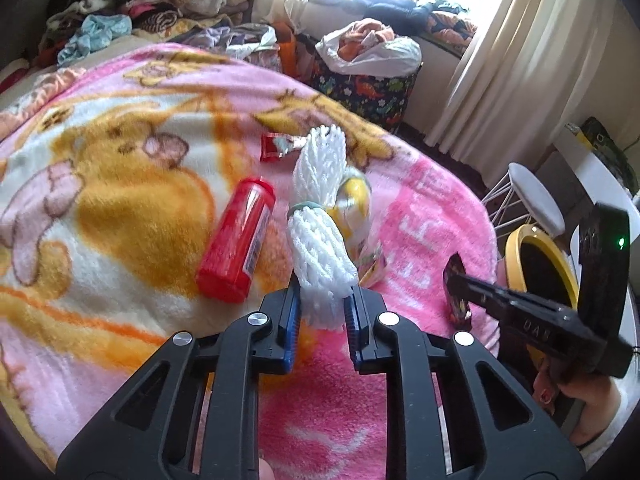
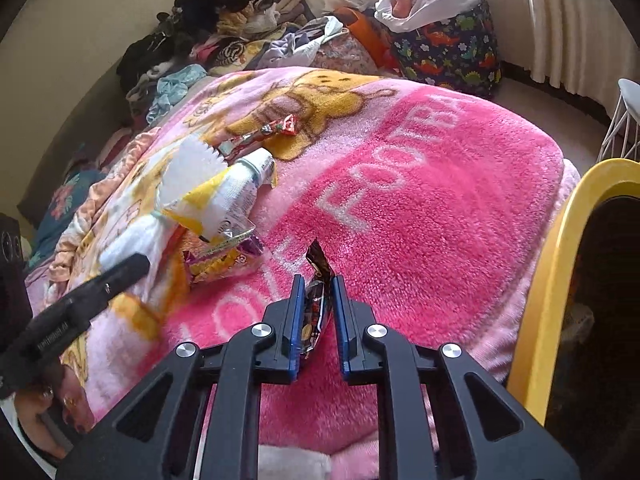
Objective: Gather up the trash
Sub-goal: 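Carry the foam sleeve and chocolate wrapper with both tools over the bin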
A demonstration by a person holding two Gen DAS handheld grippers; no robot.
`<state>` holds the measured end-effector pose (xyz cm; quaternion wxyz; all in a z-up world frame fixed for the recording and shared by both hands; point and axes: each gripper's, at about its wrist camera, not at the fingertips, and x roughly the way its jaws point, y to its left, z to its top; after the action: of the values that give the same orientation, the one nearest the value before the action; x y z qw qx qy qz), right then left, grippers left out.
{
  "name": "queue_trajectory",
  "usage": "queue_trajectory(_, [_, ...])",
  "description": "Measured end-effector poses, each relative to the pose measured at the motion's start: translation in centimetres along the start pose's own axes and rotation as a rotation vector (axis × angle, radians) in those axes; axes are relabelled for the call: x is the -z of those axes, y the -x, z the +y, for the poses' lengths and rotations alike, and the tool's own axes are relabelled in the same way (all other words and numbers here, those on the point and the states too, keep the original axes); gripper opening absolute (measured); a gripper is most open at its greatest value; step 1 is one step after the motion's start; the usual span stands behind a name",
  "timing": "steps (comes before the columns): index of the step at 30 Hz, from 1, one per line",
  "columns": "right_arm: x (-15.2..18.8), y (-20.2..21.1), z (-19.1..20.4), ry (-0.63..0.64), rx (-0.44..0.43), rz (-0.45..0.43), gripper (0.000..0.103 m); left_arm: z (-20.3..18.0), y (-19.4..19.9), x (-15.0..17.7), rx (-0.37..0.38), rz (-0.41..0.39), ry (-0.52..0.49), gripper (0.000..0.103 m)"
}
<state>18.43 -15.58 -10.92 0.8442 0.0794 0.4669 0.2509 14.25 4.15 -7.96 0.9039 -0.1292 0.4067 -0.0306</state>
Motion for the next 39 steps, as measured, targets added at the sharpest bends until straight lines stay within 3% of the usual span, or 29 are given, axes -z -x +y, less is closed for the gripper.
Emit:
queue_trajectory(19, [-0.7, 4.9, 0.3, 0.029, -0.029, -0.108, 0.014, -4.6, 1.3, -0.9, 0.055, -0.042, -0.086, 0.014])
queue_trajectory(39, [-0.7, 9.5, -3.5, -0.066, -0.001, -0.213, 0.014, -9.6, 1.3, -0.6, 0.117, -0.045, -0.181, 0.014])
